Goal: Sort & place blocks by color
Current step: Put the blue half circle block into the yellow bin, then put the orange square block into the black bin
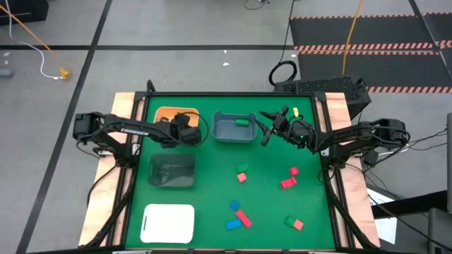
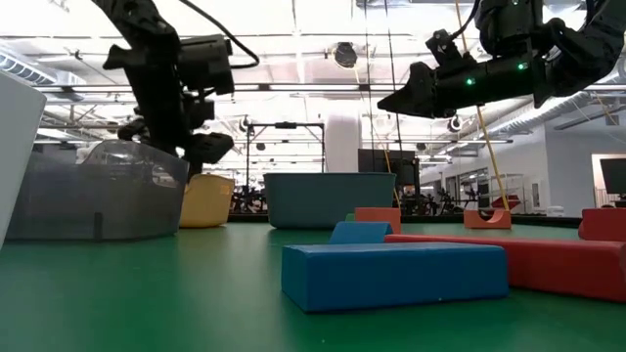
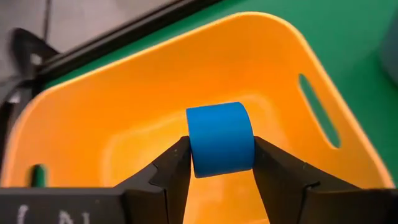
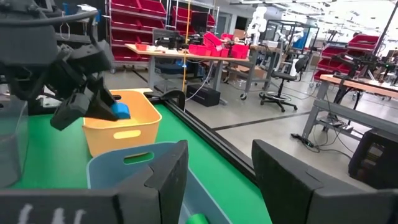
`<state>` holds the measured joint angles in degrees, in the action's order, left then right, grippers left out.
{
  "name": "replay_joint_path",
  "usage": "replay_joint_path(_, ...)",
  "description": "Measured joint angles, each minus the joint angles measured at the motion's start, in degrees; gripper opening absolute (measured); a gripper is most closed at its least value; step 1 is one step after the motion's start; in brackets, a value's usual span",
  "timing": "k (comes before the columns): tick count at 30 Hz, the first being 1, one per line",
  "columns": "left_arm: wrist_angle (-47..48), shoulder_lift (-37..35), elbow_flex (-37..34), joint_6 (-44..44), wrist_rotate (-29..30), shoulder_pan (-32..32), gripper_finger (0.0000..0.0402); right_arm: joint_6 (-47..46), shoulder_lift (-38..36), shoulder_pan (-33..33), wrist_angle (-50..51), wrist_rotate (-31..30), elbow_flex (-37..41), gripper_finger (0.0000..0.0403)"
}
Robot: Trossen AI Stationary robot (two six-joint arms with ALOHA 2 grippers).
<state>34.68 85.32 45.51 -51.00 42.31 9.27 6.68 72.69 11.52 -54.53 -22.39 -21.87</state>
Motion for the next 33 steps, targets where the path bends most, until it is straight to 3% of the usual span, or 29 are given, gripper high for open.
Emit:
replay_joint_path(7,-5.13,0.00,-1.50,1.82,-1.81,1.06,0.0145,0.00,0.00,-0.01,-0.02,0.00,0.00,0.0171)
replay_joint_path(17,-5.91,0.00,-1.50,-2.41,-2.78,1.10,0.0215,0.00,-0.01,-0.01,-0.02,0.00,0.00,0.0171)
replay_joint_path(22,-6.59,-0.75,-1.30,-1.83,0.02,0.31,0.0224,0.00,0.00,0.01,-0.02,0.00,0.00,0.0171)
replay_joint_path(27,-12.25,-6.84,-0.96,4.94,4.54,-3.28,0.0213,0.00,0.00,-0.01,0.00,0.00,0.00,0.0171)
replay_joint_path(33,-21.47,-10.07,-0.95,18.26,0.95,-7.96,0.0219,0.00,-0.01,-0.01,0.20,0.00,0.00,0.0171)
